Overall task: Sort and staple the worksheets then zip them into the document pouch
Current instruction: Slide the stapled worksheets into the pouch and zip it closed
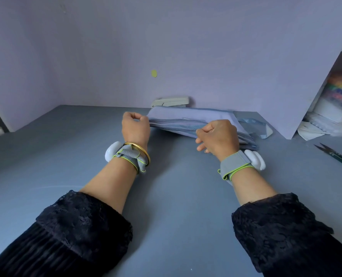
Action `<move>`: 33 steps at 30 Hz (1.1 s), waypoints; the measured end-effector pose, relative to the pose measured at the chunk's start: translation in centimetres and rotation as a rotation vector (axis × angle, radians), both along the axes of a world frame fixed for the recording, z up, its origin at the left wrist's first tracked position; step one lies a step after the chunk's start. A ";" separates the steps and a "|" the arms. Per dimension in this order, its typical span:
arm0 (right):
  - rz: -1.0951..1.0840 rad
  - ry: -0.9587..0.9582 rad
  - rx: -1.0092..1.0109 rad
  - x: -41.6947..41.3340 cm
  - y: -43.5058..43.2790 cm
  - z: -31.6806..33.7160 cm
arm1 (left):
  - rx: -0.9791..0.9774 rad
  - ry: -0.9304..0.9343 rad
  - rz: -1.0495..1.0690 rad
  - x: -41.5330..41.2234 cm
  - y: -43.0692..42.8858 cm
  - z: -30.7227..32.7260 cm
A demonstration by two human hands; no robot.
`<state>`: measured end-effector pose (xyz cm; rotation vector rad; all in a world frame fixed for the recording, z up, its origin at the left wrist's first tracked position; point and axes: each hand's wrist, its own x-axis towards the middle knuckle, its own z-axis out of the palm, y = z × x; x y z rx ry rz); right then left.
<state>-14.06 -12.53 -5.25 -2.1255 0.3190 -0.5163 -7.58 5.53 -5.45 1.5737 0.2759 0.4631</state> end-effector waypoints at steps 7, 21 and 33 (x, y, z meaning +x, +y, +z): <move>-0.040 0.045 0.096 0.5 -1.3 -0.4 | 0.077 0.020 0.210 -0.2 1.1 0.4; 0.162 -0.151 -0.040 1.0 -0.7 -0.7 | 1.126 -0.413 -0.465 -1.1 -1.8 -0.8; -0.117 0.006 0.033 1.4 -3.2 -1.2 | 1.153 -0.070 -0.096 -1.5 0.6 0.6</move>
